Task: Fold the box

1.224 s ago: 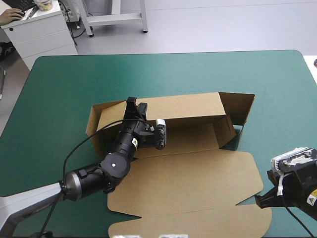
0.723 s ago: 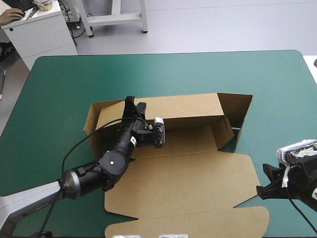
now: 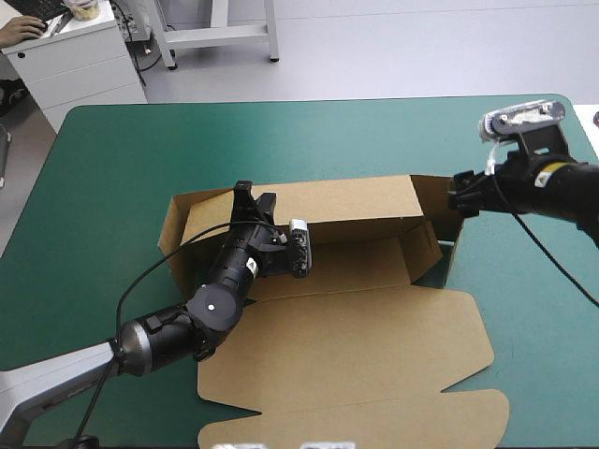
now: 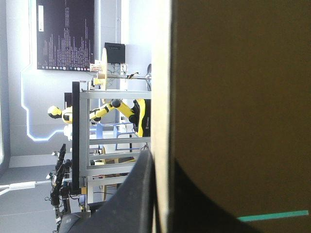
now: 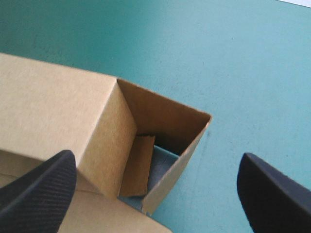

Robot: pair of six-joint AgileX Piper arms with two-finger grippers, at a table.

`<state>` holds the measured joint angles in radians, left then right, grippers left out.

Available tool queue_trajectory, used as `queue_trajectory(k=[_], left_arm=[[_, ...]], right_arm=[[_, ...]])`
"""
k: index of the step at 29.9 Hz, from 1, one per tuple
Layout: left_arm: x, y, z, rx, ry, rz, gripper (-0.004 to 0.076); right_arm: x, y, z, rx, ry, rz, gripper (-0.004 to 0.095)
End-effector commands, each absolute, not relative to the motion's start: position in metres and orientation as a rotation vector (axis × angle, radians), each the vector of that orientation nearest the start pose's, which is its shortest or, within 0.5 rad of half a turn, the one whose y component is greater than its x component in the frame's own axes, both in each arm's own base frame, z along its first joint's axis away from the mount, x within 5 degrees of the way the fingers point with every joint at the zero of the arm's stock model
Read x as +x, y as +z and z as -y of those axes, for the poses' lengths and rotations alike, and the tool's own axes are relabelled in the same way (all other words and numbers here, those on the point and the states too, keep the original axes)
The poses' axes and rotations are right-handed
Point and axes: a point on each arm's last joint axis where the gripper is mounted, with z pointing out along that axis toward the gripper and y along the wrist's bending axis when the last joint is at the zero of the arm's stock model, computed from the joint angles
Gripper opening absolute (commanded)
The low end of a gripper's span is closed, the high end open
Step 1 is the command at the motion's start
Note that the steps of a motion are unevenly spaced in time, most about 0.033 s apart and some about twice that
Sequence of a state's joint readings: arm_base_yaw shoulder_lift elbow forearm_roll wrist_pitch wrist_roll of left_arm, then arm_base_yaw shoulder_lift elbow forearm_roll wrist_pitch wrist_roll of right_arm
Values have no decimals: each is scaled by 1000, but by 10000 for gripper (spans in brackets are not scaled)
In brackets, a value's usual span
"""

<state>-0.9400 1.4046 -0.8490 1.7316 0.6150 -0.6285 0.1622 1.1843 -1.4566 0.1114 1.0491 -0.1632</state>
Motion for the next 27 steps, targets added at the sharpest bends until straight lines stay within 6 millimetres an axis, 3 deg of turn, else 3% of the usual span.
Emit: queue_trajectory(k=[1,10,17,21,27], left_arm=[[216,308,203,1339,752,-1253,-10],[216,308,203,1317,740,-1269,-10],[216,308,203,1318,739,-1269,-10],[216,308,203,1318,739,-1269,-10],[216,308,203,1320,737,-1268,-10]], right_arm=[[247,473,-48,-349,128,-2120,826],[329,465,-60,-350,129,-2164,823],[381,431,-48,-273,218,-2294,822],[393,408,-33,-208,312,-2400,822],[389,388,-27,-271,311,-2554,810]])
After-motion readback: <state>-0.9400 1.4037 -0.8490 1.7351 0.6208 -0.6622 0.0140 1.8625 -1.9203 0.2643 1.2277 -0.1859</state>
